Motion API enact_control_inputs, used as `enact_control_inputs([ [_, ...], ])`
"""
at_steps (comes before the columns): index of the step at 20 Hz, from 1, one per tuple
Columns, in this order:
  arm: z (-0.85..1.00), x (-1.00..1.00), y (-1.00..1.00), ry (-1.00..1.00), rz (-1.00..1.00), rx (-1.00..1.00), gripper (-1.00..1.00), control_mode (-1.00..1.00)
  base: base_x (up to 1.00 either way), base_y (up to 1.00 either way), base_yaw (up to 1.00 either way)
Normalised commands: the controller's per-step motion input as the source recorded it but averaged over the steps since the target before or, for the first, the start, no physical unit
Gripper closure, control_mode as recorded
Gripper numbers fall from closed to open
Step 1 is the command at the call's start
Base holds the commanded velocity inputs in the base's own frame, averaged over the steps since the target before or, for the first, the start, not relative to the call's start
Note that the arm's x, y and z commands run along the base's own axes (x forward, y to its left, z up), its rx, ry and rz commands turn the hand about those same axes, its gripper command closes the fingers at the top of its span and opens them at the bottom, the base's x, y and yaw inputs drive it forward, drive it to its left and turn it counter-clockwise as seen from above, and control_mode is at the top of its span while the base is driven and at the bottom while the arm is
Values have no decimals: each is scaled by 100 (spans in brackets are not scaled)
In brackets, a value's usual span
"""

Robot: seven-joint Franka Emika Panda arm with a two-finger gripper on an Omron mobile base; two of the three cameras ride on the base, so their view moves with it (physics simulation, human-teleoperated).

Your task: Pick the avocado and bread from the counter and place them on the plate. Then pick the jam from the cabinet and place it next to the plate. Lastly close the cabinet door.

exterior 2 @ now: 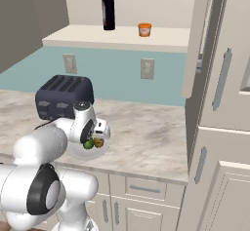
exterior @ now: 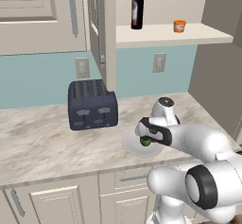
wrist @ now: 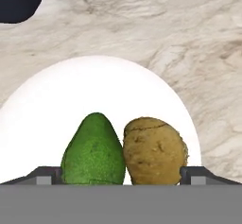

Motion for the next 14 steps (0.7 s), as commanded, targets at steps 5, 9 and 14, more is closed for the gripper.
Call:
enact_control_inputs([
  [5, 90, 0, 0, -16, -1, 4, -100, -100, 0, 0, 0],
  [9, 89, -8, -7, -25, -1, 0, -100, -100, 0, 0, 0],
  [14, 81, -17, -16, -27, -1, -1, -100, -100, 0, 0, 0],
])
